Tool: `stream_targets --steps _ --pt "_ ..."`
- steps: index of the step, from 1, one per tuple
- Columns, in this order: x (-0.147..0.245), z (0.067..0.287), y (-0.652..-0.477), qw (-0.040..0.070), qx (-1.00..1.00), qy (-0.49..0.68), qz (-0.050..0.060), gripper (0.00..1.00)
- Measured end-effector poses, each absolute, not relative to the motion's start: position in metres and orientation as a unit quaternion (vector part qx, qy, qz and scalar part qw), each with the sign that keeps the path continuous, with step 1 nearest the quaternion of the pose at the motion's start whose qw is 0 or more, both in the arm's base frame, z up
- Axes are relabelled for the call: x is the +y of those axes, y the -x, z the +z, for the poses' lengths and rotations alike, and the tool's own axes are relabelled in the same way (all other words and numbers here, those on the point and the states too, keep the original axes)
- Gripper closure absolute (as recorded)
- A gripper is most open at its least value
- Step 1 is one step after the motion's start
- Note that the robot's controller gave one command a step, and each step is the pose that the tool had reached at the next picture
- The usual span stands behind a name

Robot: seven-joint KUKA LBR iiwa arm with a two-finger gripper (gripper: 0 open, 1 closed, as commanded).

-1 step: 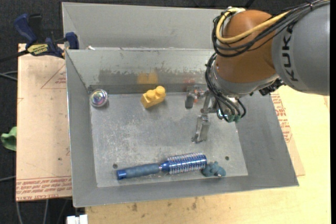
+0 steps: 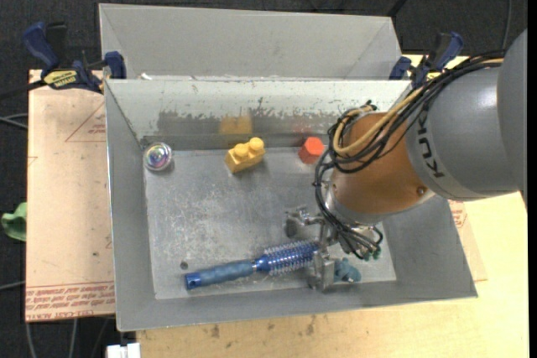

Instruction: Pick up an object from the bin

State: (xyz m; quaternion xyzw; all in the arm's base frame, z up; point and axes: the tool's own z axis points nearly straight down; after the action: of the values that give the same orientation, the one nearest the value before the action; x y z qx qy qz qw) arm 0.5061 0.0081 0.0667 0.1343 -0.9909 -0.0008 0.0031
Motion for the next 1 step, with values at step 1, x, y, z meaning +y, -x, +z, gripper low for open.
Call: stream_targets --steps 1 --pt "0.0083 0.0692 -0.5079 0.000 -0.991 -0.134 -0.001 1.00"
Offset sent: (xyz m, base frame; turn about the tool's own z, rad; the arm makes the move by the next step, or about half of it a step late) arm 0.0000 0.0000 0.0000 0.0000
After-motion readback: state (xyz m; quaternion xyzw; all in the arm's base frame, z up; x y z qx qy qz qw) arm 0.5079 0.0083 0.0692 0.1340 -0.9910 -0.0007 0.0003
